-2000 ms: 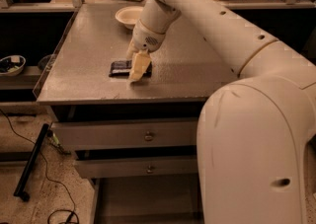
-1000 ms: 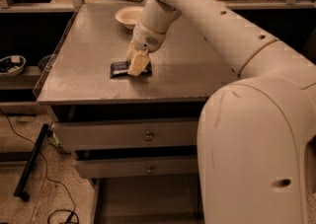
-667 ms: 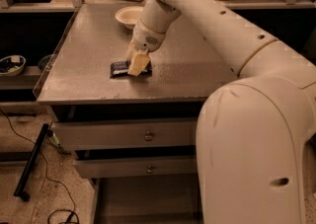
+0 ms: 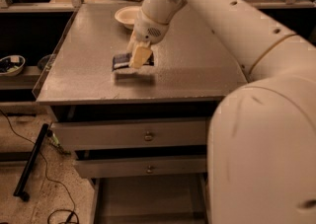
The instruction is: Place rxbar blueberry into bottom drawer
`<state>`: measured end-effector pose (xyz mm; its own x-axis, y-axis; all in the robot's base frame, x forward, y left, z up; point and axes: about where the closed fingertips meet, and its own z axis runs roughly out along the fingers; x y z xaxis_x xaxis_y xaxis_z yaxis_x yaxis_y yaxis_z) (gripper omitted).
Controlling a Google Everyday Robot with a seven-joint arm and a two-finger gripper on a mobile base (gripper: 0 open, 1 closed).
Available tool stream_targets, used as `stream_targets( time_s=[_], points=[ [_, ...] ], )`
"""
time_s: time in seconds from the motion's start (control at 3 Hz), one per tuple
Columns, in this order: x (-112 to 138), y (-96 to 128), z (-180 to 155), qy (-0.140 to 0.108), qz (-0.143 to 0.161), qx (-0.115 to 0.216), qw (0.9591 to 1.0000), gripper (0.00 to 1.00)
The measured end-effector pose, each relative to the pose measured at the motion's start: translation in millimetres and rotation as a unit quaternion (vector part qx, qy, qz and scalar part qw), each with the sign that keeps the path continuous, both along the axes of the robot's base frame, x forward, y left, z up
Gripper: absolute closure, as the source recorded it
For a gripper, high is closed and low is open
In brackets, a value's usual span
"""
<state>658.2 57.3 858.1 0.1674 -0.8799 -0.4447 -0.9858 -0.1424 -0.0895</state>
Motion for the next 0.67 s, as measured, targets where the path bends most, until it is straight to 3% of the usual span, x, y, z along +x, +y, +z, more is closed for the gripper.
stream_targets(
  time_s=[0.67],
  points=[
    [-24,-24,44,-0.038,-0.019,0.012,0.999,1.0]
  ],
)
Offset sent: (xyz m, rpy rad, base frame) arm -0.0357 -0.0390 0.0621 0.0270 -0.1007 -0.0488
